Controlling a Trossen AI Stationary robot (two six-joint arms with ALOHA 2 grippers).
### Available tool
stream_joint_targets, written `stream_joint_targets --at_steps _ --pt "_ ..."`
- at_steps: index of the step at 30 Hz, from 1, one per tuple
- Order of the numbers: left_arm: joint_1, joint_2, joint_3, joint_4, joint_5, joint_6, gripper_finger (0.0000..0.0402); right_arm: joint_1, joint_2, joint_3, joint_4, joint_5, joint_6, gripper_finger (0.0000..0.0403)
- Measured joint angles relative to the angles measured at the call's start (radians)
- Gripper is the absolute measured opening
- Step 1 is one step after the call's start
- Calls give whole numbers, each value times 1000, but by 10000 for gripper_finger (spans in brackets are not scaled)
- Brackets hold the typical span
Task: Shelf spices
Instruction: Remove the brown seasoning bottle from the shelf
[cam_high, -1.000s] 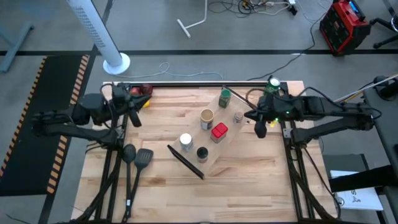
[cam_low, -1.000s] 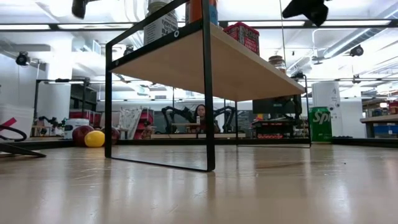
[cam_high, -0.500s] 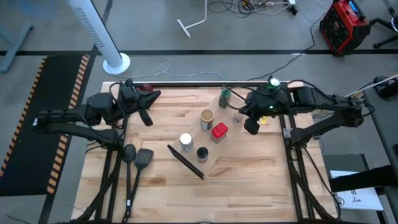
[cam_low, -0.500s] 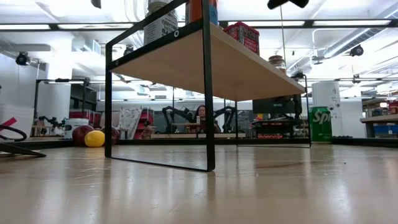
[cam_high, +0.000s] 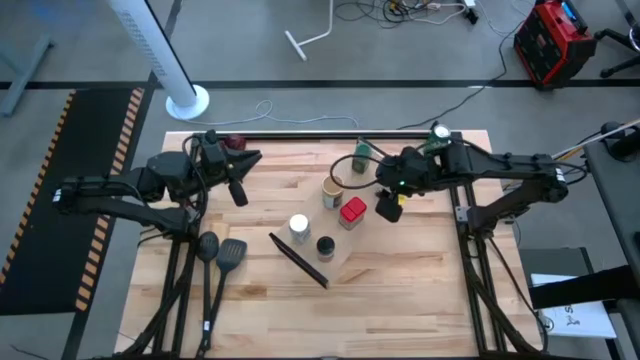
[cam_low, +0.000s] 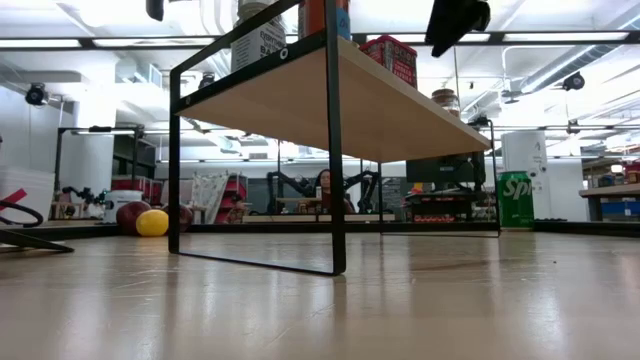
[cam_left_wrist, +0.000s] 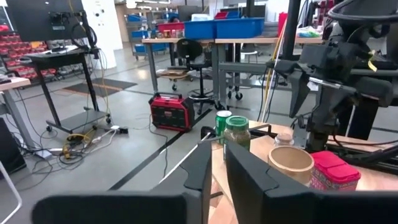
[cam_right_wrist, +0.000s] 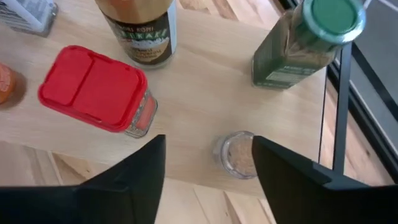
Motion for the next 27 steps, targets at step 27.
stream_joint_targets --at_steps 27 --pt "0 14 0 -16 0 -22 69 -116 69 0 -105 -4 184 216"
